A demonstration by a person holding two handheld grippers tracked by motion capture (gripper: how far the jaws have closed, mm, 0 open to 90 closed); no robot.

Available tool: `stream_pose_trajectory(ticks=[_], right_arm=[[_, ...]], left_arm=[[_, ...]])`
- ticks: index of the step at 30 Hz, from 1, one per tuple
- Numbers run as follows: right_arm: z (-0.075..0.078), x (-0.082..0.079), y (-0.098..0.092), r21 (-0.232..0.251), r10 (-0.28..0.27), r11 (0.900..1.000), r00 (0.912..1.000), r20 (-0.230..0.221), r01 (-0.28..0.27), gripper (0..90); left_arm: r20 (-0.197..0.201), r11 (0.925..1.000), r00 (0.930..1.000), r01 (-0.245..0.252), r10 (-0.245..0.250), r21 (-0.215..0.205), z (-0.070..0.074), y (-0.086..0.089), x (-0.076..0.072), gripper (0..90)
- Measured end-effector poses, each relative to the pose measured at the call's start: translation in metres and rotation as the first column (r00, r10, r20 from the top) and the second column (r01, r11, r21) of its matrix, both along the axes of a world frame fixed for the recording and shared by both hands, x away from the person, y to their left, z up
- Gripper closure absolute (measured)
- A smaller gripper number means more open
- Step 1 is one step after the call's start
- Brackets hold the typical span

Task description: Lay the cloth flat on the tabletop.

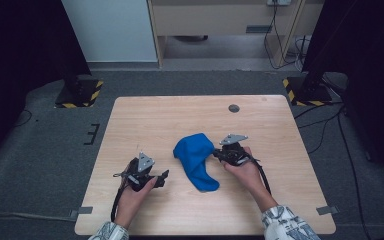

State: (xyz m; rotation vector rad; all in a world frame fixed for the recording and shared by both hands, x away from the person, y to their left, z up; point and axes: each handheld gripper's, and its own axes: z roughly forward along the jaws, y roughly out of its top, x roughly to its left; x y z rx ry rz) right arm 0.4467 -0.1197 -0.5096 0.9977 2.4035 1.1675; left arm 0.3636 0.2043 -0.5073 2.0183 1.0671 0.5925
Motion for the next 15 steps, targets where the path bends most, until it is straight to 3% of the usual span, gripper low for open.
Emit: stream_pose_trajectory(ticks=[7, 15], right_arm=[[0.015, -0.014, 0.023, 0.033, 0.073, 0.997, 0.9968, 0.032, -0.074, 85.1], [0.019, -0.026, 0.065, 0.048, 0.167, 0.984, 0.9851, 0.038, -0.169, 84.7]], left_arm=[[0.018, 0.9993, 0.9998, -0.011, 0.012, -0.034, 0.004, 0.003, -0.001, 16.4], [0.042, 0.9994, 0.9991, -0.007, 0.009, -0.035, 0.007, 0.004, -0.002, 16.2]])
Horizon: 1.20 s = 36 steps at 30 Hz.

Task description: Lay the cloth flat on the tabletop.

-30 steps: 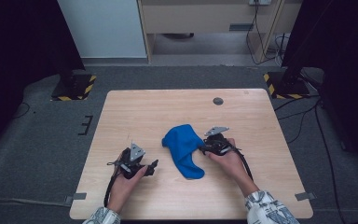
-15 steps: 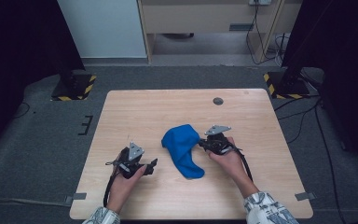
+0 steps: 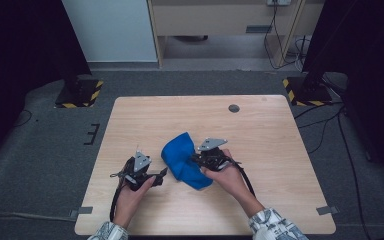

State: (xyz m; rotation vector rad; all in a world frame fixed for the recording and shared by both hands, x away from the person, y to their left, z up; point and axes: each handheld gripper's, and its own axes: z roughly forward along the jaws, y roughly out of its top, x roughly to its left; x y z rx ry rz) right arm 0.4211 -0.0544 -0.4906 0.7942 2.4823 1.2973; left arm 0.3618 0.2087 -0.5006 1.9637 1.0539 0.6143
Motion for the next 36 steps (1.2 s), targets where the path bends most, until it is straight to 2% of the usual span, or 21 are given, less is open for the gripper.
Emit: stream_pose_trajectory(ticks=[3, 4, 5, 6, 8, 9, 16, 21, 23, 24, 26, 27, 28, 29, 31, 32, 33, 34, 36], right_arm=[[0.002, -0.003, 0.008, 0.005, 0.017, 1.000, 0.9998, 0.005, -0.017, 84.4], [0.004, -0.004, 0.011, 0.006, 0.025, 1.000, 0.9997, 0.008, -0.025, 84.4], [0.004, -0.005, 0.012, 0.007, 0.028, 1.000, 0.9996, 0.008, -0.028, 84.3], [0.006, -0.006, 0.015, 0.009, 0.036, 0.999, 0.9993, 0.007, -0.036, 84.3], [0.007, -0.007, 0.018, 0.010, 0.043, 0.999, 0.9990, 0.011, -0.044, 84.0], [0.008, -0.007, 0.019, 0.005, 0.049, 0.999, 0.9987, 0.011, -0.049, 83.9], [0.014, -0.008, 0.028, 0.020, 0.062, 0.998, 0.9980, 0.012, -0.063, 83.7], [0.017, -0.008, 0.034, 0.025, 0.064, 0.998, 0.9978, 0.017, -0.064, 83.4], [0.018, -0.008, 0.038, 0.027, 0.071, 0.997, 0.9974, 0.016, -0.071, 83.3], [0.018, -0.008, 0.041, 0.025, 0.075, 0.997, 0.9970, 0.017, -0.075, 83.1], [0.018, -0.009, 0.042, 0.025, 0.077, 0.997, 0.9969, 0.016, -0.077, 83.1], [0.016, -0.009, 0.045, 0.020, 0.076, 0.997, 0.9970, 0.011, -0.077, 82.7], [0.016, -0.009, 0.045, 0.020, 0.076, 0.997, 0.9970, 0.011, -0.077, 82.7], [0.015, -0.008, 0.046, 0.015, 0.079, 0.997, 0.9968, 0.017, -0.079, 82.4], [0.015, -0.008, 0.047, 0.012, 0.078, 0.997, 0.9968, 0.014, -0.079, 80.3], [0.014, -0.008, 0.046, 0.007, 0.074, 0.997, 0.9972, 0.012, -0.074, 75.4], [0.014, -0.008, 0.046, 0.007, 0.074, 0.997, 0.9972, 0.012, -0.074, 75.4], [0.014, -0.008, 0.045, -0.004, 0.073, 0.997, 0.9973, 0.001, -0.073, 67.5], [0.013, -0.009, 0.044, -0.028, 0.062, 0.998, 0.9979, 0.014, -0.062, 61.6]], left_arm=[[0.017, 1.0000, 0.9999, -0.002, 0.002, -0.001, 0.002, 0.000, -0.001, 17.7], [0.040, 1.0000, 0.9992, -0.002, 0.002, -0.006, 0.005, 0.000, -0.001, 19.3], [0.040, 1.0000, 0.9992, -0.002, 0.002, -0.006, 0.005, 0.000, -0.001, 20.8], [0.057, 0.9998, 0.9984, 0.006, -0.005, -0.021, 0.008, -0.001, -0.002, 22.3], [0.042, 0.9973, 0.9987, 0.032, -0.029, -0.066, 0.010, -0.002, -0.001, 27.0], [0.039, 0.9965, 0.9986, 0.038, -0.036, -0.074, 0.010, -0.002, -0.001, 29.4], [0.045, 0.9958, 0.9968, 0.069, -0.066, -0.060, 0.008, -0.008, 0.003, 39.3], [0.020, 0.9938, 0.9953, 0.095, -0.094, -0.057, 0.002, -0.013, 0.010, 44.7], [0.010, 0.9935, 0.9949, 0.101, -0.100, -0.053, -0.001, -0.013, 0.012, 50.2], [-0.008, 0.9902, 0.9945, 0.104, -0.105, -0.094, -0.003, -0.012, 0.015, 53.0], [-0.012, 0.9897, 0.9941, 0.106, -0.107, -0.096, -0.004, -0.012, 0.016, 56.2], [-0.006, 0.9910, 0.9940, 0.108, -0.109, -0.079, -0.003, -0.012, 0.017, 66.3], [-0.006, 0.9910, 0.9940, 0.108, -0.109, -0.079, -0.003, -0.012, 0.017, 70.4], [-0.010, 0.9896, 0.9931, 0.116, -0.117, -0.085, -0.002, -0.012, 0.017, 70.4], [-0.009, 0.9890, 0.9921, 0.124, -0.125, -0.081, -0.002, -0.010, 0.016, 79.0], [-0.012, 0.9892, 0.9929, 0.117, -0.118, -0.089, -0.001, -0.008, 0.016, 83.8], [-0.012, 0.9892, 0.9929, 0.117, -0.118, -0.089, -0.001, -0.008, 0.016, 84.9], [-0.008, 0.9888, 0.9940, 0.108, -0.109, -0.103, 0.000, -0.006, 0.015, 85.3], [-0.006, 0.9889, 0.9947, 0.101, -0.102, -0.109, 0.001, -0.003, 0.014, 85.2]])
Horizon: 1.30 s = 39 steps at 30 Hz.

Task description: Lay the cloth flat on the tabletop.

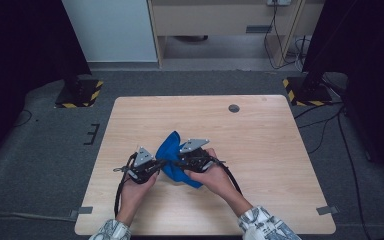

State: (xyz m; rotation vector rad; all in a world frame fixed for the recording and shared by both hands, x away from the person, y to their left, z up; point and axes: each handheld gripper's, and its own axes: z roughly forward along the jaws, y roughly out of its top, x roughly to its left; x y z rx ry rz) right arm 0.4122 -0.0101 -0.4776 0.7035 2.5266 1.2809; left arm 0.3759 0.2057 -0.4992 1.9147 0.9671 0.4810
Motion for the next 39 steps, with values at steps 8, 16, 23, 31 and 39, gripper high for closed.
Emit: stream_pose_trajectory(ticks=[8, 16, 23, 31, 39], right_arm=[[-0.008, 0.001, -0.013, -0.035, -0.039, 0.999, 0.9992, 0.010, 0.039, 48.8], [-0.015, 0.010, -0.029, -0.038, -0.094, 0.995, 0.9955, 0.011, 0.094, 64.7], [-0.010, 0.015, -0.040, 0.004, -0.133, 0.991, 0.9910, 0.019, 0.132, 77.7], [-0.010, 0.021, -0.045, -0.028, -0.151, 0.988, 0.9886, 0.000, 0.151, 83.4], [-0.029, 0.033, -0.044, -0.089, -0.174, 0.982, 0.9832, -0.056, 0.168, 84.2]], left_arm=[[-0.014, 0.9981, 0.9982, -0.058, 0.058, -0.021, 0.000, 0.014, -0.004, 84.0], [-0.027, 0.9946, 0.9953, -0.094, 0.093, -0.044, -0.001, 0.023, -0.002, 83.9], [-0.022, 0.9924, 0.9933, -0.114, 0.113, -0.046, 0.000, 0.027, -0.001, 84.1], [-0.051, 0.9880, 0.9870, -0.153, 0.152, -0.020, -0.004, 0.037, 0.003, 84.5], [-0.149, 0.9791, 0.9678, -0.198, 0.203, 0.048, -0.018, 0.058, 0.011, 85.4]])
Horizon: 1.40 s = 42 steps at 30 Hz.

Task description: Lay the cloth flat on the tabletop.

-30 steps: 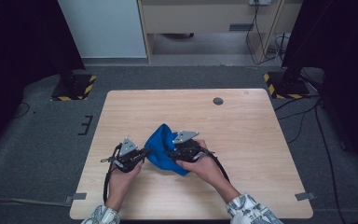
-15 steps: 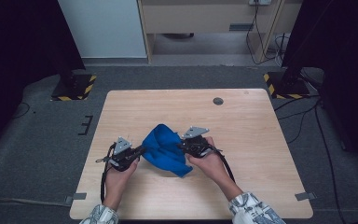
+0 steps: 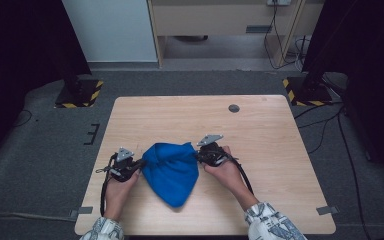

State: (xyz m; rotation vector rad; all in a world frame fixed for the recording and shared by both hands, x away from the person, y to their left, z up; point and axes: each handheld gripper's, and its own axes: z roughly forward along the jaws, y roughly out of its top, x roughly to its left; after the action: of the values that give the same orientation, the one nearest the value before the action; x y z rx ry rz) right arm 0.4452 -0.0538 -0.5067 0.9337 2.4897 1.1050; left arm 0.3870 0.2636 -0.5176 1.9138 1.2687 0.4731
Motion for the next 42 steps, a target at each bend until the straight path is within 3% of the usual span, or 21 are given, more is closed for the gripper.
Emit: stream_pose_trajectory(ticks=[4, 10, 17, 21, 27, 36, 39, 42], right_arm=[[-0.004, 0.003, 0.001, -0.015, 0.003, 1.000, 1.0000, -0.003, -0.003, 83.5], [-0.009, 0.009, 0.003, -0.017, 0.000, 1.000, 0.9999, -0.011, 0.000, 81.5], [-0.007, 0.005, -0.006, 0.002, 0.000, 1.000, 0.9999, 0.017, 0.000, 55.3], [-0.007, 0.001, -0.016, -0.004, -0.002, 1.000, 0.9996, 0.027, 0.002, 49.6], [-0.007, 0.003, -0.027, -0.006, -0.013, 1.000, 0.9995, 0.029, 0.013, 50.2], [-0.015, 0.004, -0.025, -0.043, -0.010, 0.999, 0.9996, 0.027, 0.011, 47.1], [-0.016, 0.004, -0.023, -0.045, -0.004, 0.999, 0.9997, 0.022, 0.005, 50.1], [-0.018, 0.005, -0.021, -0.042, 0.016, 0.999, 0.9995, 0.026, -0.014, 66.5]], left_arm=[[-0.031, 0.9997, 0.9995, 0.007, -0.006, 0.022, -0.005, 0.002, 0.002, 85.5], [-0.044, 0.9989, 0.9989, 0.017, -0.015, 0.043, -0.007, 0.000, 0.002, 84.8], [-0.050, 0.9988, 0.9986, 0.020, -0.018, 0.045, -0.008, -0.001, 0.003, 84.1], [-0.048, 0.9985, 0.9987, 0.020, -0.018, 0.050, -0.008, -0.001, 0.002, 84.1], [-0.053, 0.9990, 0.9985, 0.018, -0.016, 0.041, -0.008, 0.000, 0.003, 83.9], [-0.050, 0.9988, 0.9986, 0.021, -0.019, 0.044, -0.009, 0.001, 0.003, 83.4], [-0.049, 0.9987, 0.9986, 0.022, -0.020, 0.046, -0.009, 0.000, 0.003, 83.4], [-0.050, 0.9988, 0.9985, 0.023, -0.021, 0.043, -0.009, 0.001, 0.003, 83.2]])
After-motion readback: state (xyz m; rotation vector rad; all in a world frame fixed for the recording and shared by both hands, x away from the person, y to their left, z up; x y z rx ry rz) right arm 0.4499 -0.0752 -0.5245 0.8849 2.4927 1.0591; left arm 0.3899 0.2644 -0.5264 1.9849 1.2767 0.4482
